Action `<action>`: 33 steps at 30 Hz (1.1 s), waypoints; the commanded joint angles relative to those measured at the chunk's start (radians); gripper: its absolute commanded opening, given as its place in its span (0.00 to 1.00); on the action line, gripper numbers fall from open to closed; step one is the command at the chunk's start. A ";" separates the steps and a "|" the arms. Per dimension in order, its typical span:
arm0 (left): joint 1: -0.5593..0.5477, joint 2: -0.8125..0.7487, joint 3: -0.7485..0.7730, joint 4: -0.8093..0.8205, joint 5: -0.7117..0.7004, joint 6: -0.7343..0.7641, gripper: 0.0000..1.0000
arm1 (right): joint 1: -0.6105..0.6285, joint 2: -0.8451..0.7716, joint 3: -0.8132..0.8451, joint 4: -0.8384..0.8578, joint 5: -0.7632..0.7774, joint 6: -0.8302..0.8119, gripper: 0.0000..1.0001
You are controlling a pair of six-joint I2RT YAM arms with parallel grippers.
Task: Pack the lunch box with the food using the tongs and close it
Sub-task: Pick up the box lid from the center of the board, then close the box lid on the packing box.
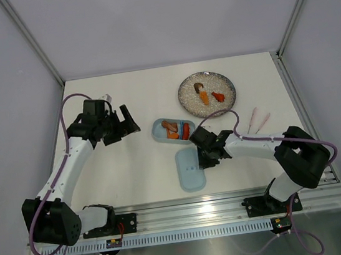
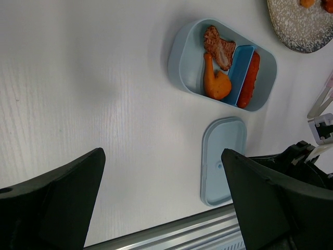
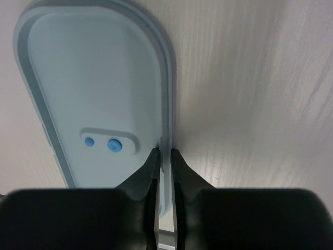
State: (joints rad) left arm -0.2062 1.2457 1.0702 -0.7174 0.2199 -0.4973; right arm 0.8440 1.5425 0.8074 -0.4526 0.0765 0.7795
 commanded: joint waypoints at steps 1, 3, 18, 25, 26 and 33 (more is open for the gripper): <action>-0.016 0.001 0.016 0.027 -0.014 -0.012 0.99 | 0.004 0.004 -0.013 0.012 0.019 0.004 0.12; -0.038 0.000 0.002 0.033 -0.004 -0.018 0.99 | 0.004 -0.027 -0.010 -0.003 0.017 -0.005 0.00; -0.245 -0.152 -0.369 0.384 0.341 -0.168 0.94 | 0.004 -0.366 -0.004 -0.086 -0.014 -0.009 0.00; -0.309 -0.163 -0.443 0.576 0.440 -0.259 0.88 | 0.004 -0.343 0.030 -0.052 -0.038 -0.011 0.00; -0.315 -0.166 -0.447 0.607 0.444 -0.264 0.87 | 0.004 -0.341 0.033 -0.048 -0.040 -0.013 0.00; -0.358 -0.098 -0.457 0.676 0.435 -0.290 0.75 | 0.004 -0.341 0.050 -0.038 -0.055 -0.016 0.00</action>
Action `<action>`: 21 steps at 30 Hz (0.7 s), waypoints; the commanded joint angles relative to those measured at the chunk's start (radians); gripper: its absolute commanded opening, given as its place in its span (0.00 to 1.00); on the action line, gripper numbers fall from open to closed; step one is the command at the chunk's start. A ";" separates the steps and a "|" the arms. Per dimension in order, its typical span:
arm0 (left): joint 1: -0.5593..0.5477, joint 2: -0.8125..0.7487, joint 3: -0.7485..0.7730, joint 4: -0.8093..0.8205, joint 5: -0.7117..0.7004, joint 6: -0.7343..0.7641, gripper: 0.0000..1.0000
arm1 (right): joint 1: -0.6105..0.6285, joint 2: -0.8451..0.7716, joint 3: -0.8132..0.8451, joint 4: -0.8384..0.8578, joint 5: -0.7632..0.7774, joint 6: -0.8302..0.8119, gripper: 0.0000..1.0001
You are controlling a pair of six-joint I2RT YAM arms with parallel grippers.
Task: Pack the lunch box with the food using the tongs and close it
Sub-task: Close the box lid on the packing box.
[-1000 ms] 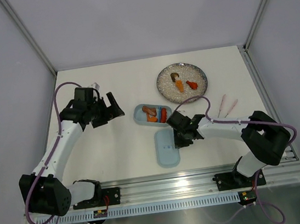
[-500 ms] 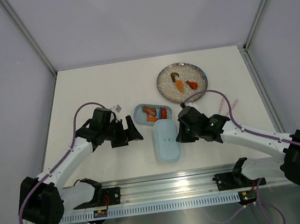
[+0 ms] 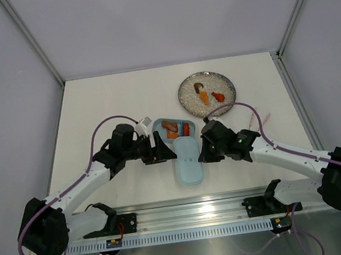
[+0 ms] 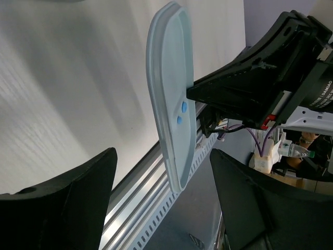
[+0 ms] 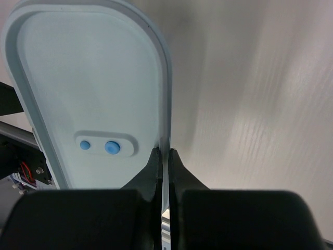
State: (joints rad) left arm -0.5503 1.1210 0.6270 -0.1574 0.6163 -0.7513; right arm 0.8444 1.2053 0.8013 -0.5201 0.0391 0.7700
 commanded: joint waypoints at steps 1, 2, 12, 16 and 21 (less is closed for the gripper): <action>-0.022 0.031 -0.021 0.134 0.037 -0.042 0.75 | 0.004 -0.004 0.059 0.029 -0.019 -0.009 0.00; -0.028 0.043 -0.021 0.153 0.033 -0.048 0.75 | 0.005 -0.004 0.061 0.029 -0.019 -0.009 0.00; -0.068 0.089 -0.001 0.193 -0.006 -0.065 0.57 | 0.004 0.000 0.068 0.031 -0.030 -0.009 0.00; -0.074 0.106 0.008 0.188 -0.007 -0.060 0.50 | 0.004 0.004 0.068 0.038 -0.033 -0.011 0.00; -0.076 0.103 0.002 0.188 -0.029 -0.075 0.24 | 0.004 0.011 0.065 0.035 -0.034 -0.014 0.00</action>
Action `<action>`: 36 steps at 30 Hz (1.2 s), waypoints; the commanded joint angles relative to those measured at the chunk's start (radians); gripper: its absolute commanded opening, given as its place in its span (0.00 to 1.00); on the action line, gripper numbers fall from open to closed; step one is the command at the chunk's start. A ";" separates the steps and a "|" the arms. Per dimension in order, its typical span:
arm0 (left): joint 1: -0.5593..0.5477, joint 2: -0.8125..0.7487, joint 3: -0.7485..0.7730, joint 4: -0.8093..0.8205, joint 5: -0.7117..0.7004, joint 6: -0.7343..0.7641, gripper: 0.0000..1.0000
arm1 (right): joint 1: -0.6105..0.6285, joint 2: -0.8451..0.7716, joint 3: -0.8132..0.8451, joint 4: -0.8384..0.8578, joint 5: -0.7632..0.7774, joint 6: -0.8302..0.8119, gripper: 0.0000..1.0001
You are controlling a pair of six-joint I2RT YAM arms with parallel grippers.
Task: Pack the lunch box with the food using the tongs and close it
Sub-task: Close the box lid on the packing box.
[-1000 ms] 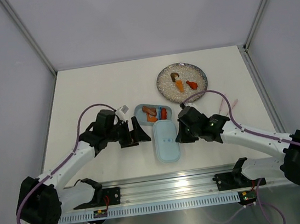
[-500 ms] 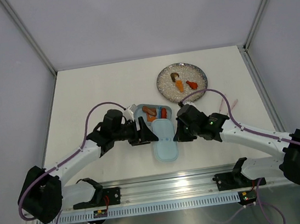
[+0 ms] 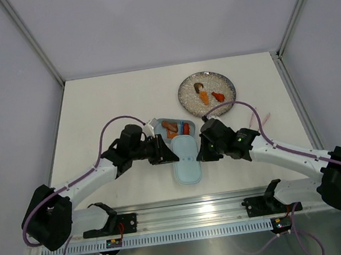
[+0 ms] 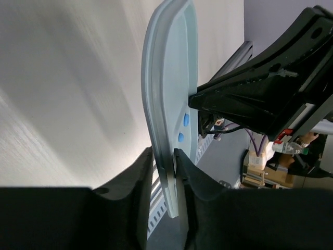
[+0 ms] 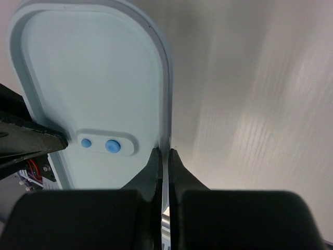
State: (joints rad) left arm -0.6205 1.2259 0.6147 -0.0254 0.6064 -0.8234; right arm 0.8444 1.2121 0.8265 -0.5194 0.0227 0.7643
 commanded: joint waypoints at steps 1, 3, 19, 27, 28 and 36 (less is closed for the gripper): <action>-0.005 -0.003 0.016 0.055 -0.020 -0.005 0.19 | 0.004 0.006 0.037 0.039 -0.018 -0.008 0.00; -0.004 -0.003 0.025 0.051 -0.020 -0.008 0.01 | 0.004 0.009 0.033 0.045 -0.018 -0.005 0.00; -0.008 -0.016 0.569 -0.730 -0.579 0.414 0.00 | 0.001 -0.135 0.097 -0.260 0.339 0.032 0.97; -0.158 0.113 0.833 -0.713 -1.203 0.694 0.00 | -0.071 -0.270 0.070 -0.389 0.450 0.055 0.98; -0.180 0.136 0.839 -0.691 -1.262 0.729 0.00 | -0.079 -0.285 0.060 -0.389 0.435 0.056 0.98; -0.355 0.276 0.657 -0.080 -1.614 1.292 0.00 | -0.102 -0.404 -0.013 -0.416 0.401 0.104 0.98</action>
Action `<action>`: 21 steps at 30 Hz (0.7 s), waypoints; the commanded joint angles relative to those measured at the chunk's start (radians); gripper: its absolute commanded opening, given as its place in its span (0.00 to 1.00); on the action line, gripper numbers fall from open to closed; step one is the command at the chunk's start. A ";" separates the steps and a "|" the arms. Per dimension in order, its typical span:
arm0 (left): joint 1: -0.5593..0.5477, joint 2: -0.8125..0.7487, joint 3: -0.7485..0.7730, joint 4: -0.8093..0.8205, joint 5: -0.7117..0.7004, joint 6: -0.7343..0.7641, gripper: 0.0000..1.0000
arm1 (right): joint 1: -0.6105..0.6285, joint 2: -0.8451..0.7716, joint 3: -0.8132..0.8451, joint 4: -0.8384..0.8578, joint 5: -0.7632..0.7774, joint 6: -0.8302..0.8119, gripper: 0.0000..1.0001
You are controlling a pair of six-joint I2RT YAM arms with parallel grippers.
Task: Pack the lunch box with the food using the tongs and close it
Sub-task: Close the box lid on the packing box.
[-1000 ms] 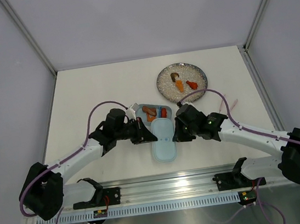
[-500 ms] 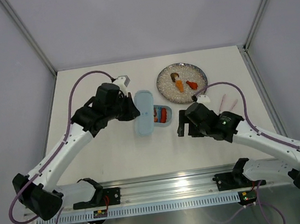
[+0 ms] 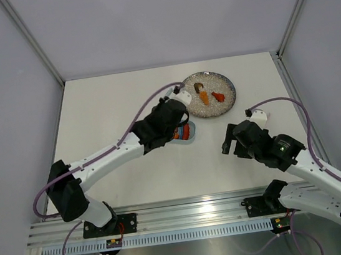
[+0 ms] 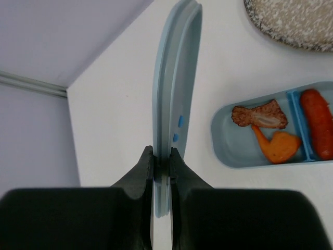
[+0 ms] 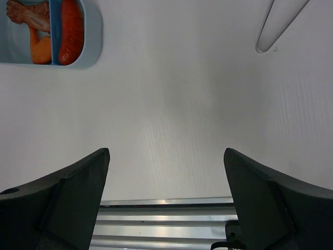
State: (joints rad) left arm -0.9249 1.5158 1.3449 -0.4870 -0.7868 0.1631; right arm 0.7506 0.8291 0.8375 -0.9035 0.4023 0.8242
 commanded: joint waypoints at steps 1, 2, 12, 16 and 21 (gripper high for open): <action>-0.058 -0.013 -0.101 0.422 -0.215 0.334 0.00 | -0.008 -0.025 -0.029 -0.037 0.023 0.055 0.98; -0.066 -0.008 -0.124 0.442 -0.206 0.342 0.00 | -0.008 -0.037 -0.035 -0.043 0.023 0.058 0.98; -0.124 0.132 -0.161 0.493 -0.227 0.299 0.00 | -0.014 -0.108 -0.023 -0.092 0.061 0.108 0.98; -0.143 0.152 -0.246 0.625 -0.217 0.362 0.00 | -0.013 -0.166 -0.005 -0.129 0.084 0.141 0.98; -0.150 0.147 -0.288 0.660 -0.140 0.361 0.00 | -0.013 -0.222 0.028 -0.175 0.110 0.156 0.98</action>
State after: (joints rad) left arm -1.0679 1.6783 1.0618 0.0257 -0.9401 0.5079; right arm 0.7441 0.6315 0.8089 -1.0393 0.4442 0.9386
